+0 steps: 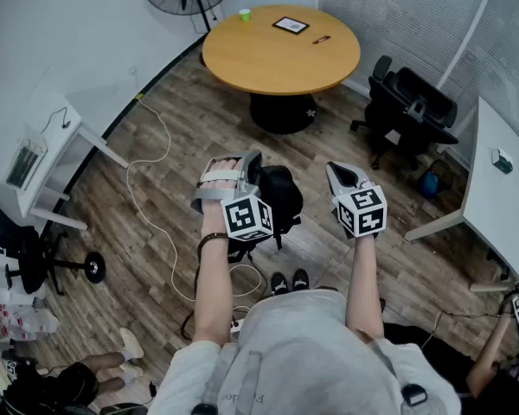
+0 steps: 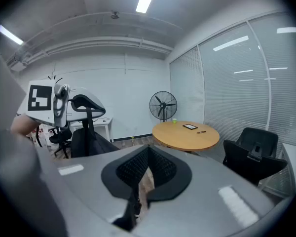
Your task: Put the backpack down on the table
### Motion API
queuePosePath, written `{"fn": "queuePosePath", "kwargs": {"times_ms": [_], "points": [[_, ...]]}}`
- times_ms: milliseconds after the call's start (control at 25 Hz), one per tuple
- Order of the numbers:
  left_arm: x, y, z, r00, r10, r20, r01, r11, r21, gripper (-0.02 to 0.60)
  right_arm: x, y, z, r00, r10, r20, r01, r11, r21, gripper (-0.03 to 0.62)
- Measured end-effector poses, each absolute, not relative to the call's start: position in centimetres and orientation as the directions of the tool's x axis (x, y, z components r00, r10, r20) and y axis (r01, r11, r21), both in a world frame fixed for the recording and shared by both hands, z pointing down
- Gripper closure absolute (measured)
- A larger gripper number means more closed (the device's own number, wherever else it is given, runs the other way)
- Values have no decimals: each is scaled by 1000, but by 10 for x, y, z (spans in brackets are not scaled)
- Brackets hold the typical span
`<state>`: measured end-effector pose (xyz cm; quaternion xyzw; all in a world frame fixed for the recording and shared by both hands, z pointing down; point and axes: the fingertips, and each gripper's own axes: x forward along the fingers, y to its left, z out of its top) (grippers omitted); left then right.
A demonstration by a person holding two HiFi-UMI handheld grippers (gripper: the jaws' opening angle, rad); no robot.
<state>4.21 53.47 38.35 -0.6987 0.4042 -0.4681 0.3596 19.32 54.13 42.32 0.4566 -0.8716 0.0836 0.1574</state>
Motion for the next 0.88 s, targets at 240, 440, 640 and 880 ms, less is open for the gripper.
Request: {"fn": "queuePosePath", "kwargs": {"times_ms": [240,440,640,880], "points": [[26,562,399,180,-901,394,-455,-432,-779,577,185,561,434,-537,-768,349,-830,555,-57,595],[27,577,418,200,-895,399,-491,-444,-749,577,167,559,429,-544,-774,323,-828,559,-55,595],[41,574,424,218,-890,401,-467,-456,-758,577,172,555,433,-538,-781,317,-835,546,-70,595],[62,563,419,211,-896,391,-423,-444,-790,577,195,540,427,-528,-793,303,-842,536,-63,594]]}}
